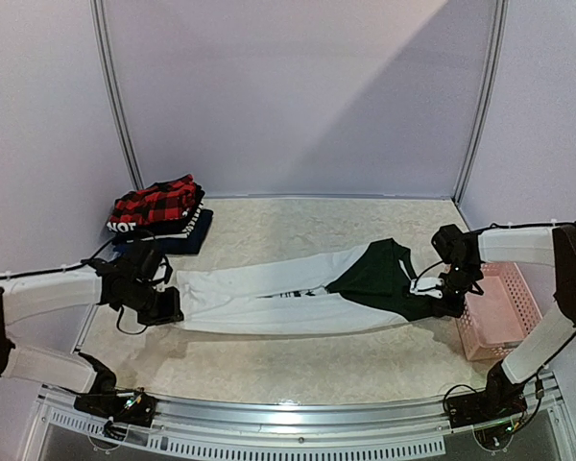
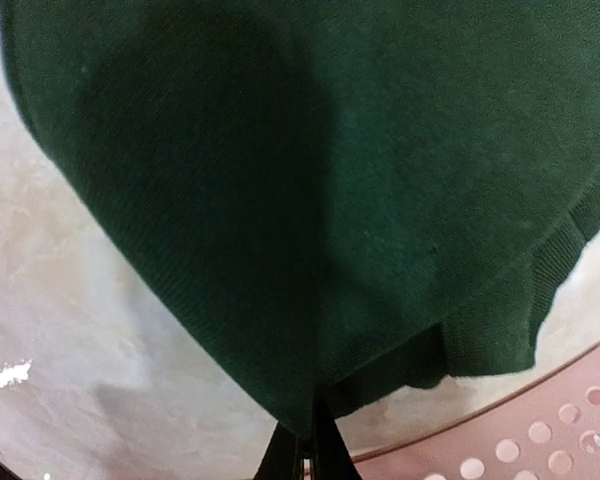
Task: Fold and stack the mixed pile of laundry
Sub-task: Adjust the rectangle-folded T-shirt at the center of the board.
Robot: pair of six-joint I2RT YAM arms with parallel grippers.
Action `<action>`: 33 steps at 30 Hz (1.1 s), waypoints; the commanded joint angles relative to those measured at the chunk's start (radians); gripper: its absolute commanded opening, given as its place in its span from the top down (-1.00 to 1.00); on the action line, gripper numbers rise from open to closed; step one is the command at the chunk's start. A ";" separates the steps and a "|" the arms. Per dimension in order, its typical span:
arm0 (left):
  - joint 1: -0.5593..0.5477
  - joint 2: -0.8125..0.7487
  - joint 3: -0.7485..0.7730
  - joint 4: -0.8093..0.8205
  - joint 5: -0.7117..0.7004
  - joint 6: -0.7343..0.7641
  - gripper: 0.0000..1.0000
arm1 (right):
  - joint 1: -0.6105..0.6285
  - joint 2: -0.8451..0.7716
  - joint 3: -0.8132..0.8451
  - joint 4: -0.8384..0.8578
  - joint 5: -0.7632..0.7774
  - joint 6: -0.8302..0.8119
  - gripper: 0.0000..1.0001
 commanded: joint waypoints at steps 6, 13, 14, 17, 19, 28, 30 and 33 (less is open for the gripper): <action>-0.211 -0.333 0.015 -0.371 -0.057 -0.206 0.15 | -0.006 -0.163 0.011 -0.173 -0.034 -0.181 0.29; -0.192 -0.158 0.210 -0.389 -0.227 -0.074 0.00 | -0.006 -0.175 0.217 -0.296 -0.247 -0.111 0.07; -0.190 -0.105 0.223 -0.368 -0.245 -0.060 0.01 | -0.005 -0.157 0.243 -0.295 -0.267 -0.088 0.07; -0.169 0.039 0.248 -0.314 -0.289 -0.028 0.03 | -0.006 -0.116 0.302 -0.310 -0.333 -0.015 0.04; -0.151 0.095 0.251 -0.282 -0.277 -0.017 0.02 | -0.005 -0.099 0.314 -0.315 -0.363 0.008 0.02; -0.127 0.122 0.183 -0.107 -0.239 0.039 0.04 | -0.005 -0.113 0.249 -0.278 -0.403 0.031 0.01; -0.113 0.144 0.189 -0.092 -0.247 0.061 0.04 | -0.004 -0.100 0.248 -0.276 -0.414 0.036 0.01; -0.096 0.200 0.207 -0.073 -0.238 0.099 0.06 | -0.005 -0.081 0.256 -0.280 -0.424 0.045 0.01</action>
